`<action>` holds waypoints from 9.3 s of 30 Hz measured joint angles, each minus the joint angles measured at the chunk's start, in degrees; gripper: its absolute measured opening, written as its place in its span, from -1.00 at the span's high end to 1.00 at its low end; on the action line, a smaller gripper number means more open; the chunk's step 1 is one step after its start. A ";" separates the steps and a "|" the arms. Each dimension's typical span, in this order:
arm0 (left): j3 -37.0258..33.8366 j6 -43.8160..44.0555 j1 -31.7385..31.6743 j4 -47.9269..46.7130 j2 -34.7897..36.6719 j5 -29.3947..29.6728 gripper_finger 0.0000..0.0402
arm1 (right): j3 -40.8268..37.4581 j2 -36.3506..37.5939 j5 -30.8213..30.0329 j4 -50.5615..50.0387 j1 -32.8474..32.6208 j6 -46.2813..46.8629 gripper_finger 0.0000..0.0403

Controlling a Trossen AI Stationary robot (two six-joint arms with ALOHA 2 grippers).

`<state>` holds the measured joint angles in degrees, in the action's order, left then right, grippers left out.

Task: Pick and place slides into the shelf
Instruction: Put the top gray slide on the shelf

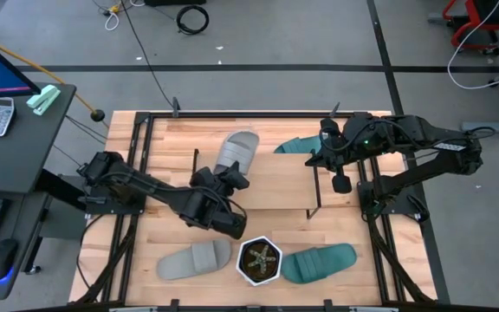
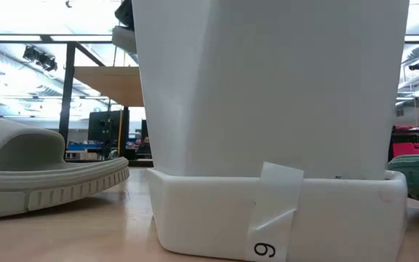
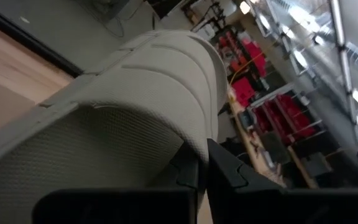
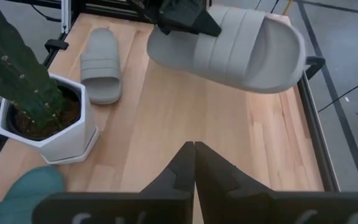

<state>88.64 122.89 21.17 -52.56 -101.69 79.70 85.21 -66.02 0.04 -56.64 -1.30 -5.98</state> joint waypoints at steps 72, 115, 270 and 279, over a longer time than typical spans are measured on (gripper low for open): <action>0.00 0.40 2.21 -3.45 0.98 0.86 0.94 | 0.03 -30.18 39.84 35.00 25.79 12.04 0.05; 0.07 -4.35 10.47 -0.39 0.98 10.96 0.70 | 1.84 -31.44 41.93 38.00 28.12 13.23 0.76; 0.02 -92.20 25.67 30.86 24.48 10.32 0.71 | 48.54 -63.62 26.33 -2.47 25.43 -3.22 0.03; 0.02 -92.19 25.66 30.86 24.48 10.32 0.73 | 48.54 -63.62 24.12 -2.45 26.57 -3.09 0.03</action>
<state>88.66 30.70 46.83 -21.69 -77.21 90.02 133.75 -129.64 24.16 -59.09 25.27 -9.06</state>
